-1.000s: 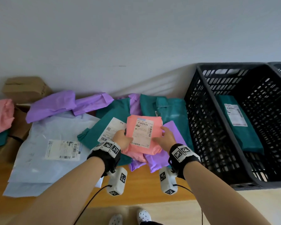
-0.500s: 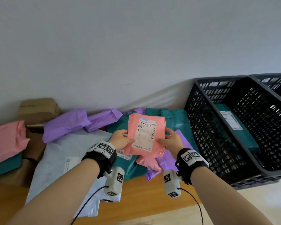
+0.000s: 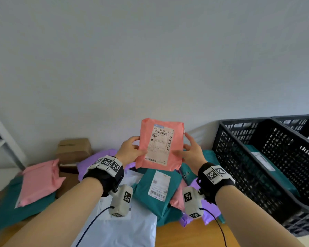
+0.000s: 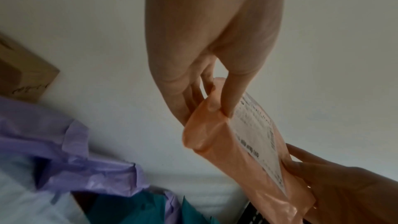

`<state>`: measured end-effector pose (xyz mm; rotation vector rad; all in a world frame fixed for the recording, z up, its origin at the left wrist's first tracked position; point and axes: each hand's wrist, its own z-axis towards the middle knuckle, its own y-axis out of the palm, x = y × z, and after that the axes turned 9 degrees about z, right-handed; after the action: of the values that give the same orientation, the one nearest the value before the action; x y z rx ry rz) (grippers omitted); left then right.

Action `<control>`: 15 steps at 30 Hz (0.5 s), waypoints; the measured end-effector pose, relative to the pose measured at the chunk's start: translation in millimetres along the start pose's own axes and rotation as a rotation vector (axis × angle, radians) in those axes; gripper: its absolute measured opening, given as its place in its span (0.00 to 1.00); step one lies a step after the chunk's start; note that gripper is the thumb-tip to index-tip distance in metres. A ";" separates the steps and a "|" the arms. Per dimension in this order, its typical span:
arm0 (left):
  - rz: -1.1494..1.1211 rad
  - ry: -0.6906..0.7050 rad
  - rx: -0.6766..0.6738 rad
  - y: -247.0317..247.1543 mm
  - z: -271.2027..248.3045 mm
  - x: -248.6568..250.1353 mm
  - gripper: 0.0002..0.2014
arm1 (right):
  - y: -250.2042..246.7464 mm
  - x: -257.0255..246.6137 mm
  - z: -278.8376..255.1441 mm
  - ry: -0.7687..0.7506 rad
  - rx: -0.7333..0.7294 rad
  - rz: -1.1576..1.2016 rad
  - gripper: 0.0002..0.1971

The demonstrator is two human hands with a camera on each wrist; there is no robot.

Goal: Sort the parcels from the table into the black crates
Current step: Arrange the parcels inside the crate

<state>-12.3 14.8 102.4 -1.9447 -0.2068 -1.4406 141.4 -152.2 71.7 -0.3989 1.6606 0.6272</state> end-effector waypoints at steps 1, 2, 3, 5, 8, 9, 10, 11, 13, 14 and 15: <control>-0.001 0.019 0.016 -5.7 -1.9 3.9 0.27 | 5.2 -7.5 -0.8 -0.025 -0.015 -0.010 0.43; -0.001 0.038 0.029 -11.5 -4.0 8.2 0.27 | 10.0 -14.7 -1.2 -0.050 -0.026 -0.025 0.43; 0.001 0.055 0.043 -16.8 -5.9 12.1 0.27 | 14.6 -21.2 -1.8 -0.074 -0.034 -0.036 0.43; -0.010 0.085 0.071 -27.9 -9.4 20.1 0.26 | 23.3 -33.0 -2.6 -0.116 -0.041 -0.044 0.44; -0.023 0.137 0.127 -42.6 -14.6 30.8 0.25 | 34.3 -47.2 -3.2 -0.159 -0.062 -0.037 0.43; -0.027 0.154 0.140 -46.8 -15.8 33.3 0.24 | 37.7 -51.1 -3.7 -0.171 -0.069 -0.038 0.42; -0.034 0.167 0.151 -50.9 -17.1 35.9 0.24 | 41.0 -55.2 -4.4 -0.183 -0.074 -0.042 0.42; -0.043 0.180 0.161 -54.7 -18.2 38.0 0.24 | 44.1 -59.1 -4.5 -0.198 -0.075 -0.044 0.42; -0.051 0.204 0.178 -61.4 -20.9 41.6 0.24 | 49.8 -67.2 -5.0 -0.219 -0.071 -0.051 0.41; -0.054 0.214 0.186 -64.4 -22.4 43.0 0.24 | 52.6 -71.4 -5.3 -0.229 -0.067 -0.057 0.41; -0.063 0.224 0.195 -67.2 -23.8 44.5 0.24 | 55.6 -75.6 -5.2 -0.244 -0.064 -0.065 0.40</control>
<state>-48.4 38.3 174.5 -1.6206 -0.2953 -1.6031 118.9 -117.7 156.2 -0.4044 1.3931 0.6546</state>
